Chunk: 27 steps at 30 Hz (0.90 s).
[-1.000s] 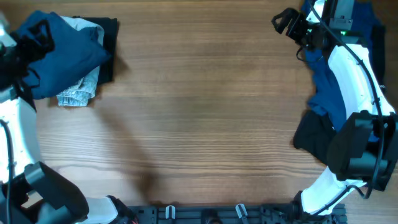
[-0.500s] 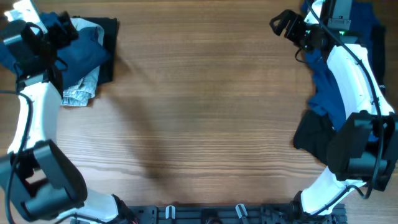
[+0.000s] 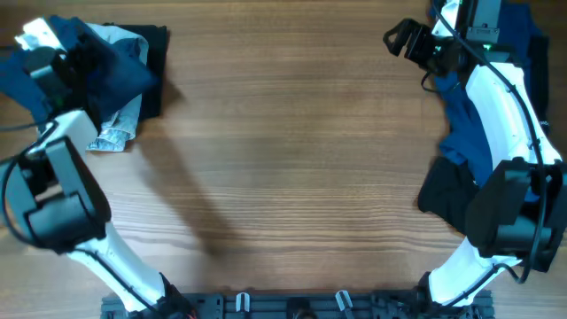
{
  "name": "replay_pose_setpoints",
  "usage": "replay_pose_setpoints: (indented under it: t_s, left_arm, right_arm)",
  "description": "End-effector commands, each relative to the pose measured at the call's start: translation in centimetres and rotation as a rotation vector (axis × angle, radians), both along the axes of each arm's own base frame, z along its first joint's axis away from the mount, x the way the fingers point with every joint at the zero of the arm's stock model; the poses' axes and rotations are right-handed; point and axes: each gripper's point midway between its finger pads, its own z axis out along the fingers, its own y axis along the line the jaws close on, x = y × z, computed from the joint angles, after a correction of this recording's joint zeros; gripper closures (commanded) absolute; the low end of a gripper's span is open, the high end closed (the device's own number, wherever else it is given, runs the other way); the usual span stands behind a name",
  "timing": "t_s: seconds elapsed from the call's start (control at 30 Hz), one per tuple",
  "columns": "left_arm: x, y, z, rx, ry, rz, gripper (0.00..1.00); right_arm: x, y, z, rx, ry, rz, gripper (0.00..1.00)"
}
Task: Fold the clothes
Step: 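Release and press the shorts flat on the stack with the left gripper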
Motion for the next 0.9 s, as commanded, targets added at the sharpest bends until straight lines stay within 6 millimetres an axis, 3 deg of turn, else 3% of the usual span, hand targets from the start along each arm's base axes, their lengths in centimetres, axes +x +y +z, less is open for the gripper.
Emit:
replay_pose_setpoints:
  t_s: [0.0,0.1,0.17,0.27,0.37,0.57,0.63,0.73,0.87]
  left_arm:
    - [-0.2,-0.4,-9.3,-0.057,0.153,-0.023,0.0]
    - [-0.7,-1.1,-13.6,-0.095,0.225,-0.037,0.0]
    - [-1.1,-1.4,-15.0,-0.11,0.259,-0.04,0.0]
    - [-1.1,-1.4,-14.8,-0.11,0.26,-0.04,0.0]
    - [-0.5,-1.2,-12.8,-0.1,0.235,-0.04,0.0]
    - [0.6,-0.8,-4.9,-0.078,0.183,-0.044,0.0]
    - [0.6,-0.8,1.0,-0.058,0.135,-0.044,0.0]
    - [-0.3,-1.2,7.2,-0.031,0.071,-0.045,0.0]
    - [-2.7,-3.5,13.5,-0.03,0.027,-0.088,0.0]
  right_arm:
    - [-0.4,0.5,-0.8,-0.012,0.017,0.044,0.0]
    - [-0.4,0.5,-0.8,-0.011,0.017,0.045,0.0]
    - [-0.4,0.5,-0.8,-0.01,0.017,0.045,0.0]
    - [-0.4,0.5,-0.8,-0.011,0.017,0.045,0.0]
    - [-0.4,0.5,-0.8,-0.011,0.016,0.045,0.01]
    - [0.5,0.3,0.4,-0.062,-0.05,0.084,0.0]
    - [1.0,-0.2,2.2,-0.112,-0.099,0.095,0.0]
    - [1.6,-0.7,5.0,-0.151,-0.163,0.084,0.0]
    - [1.3,-0.7,8.6,-0.176,-0.236,0.091,0.0]
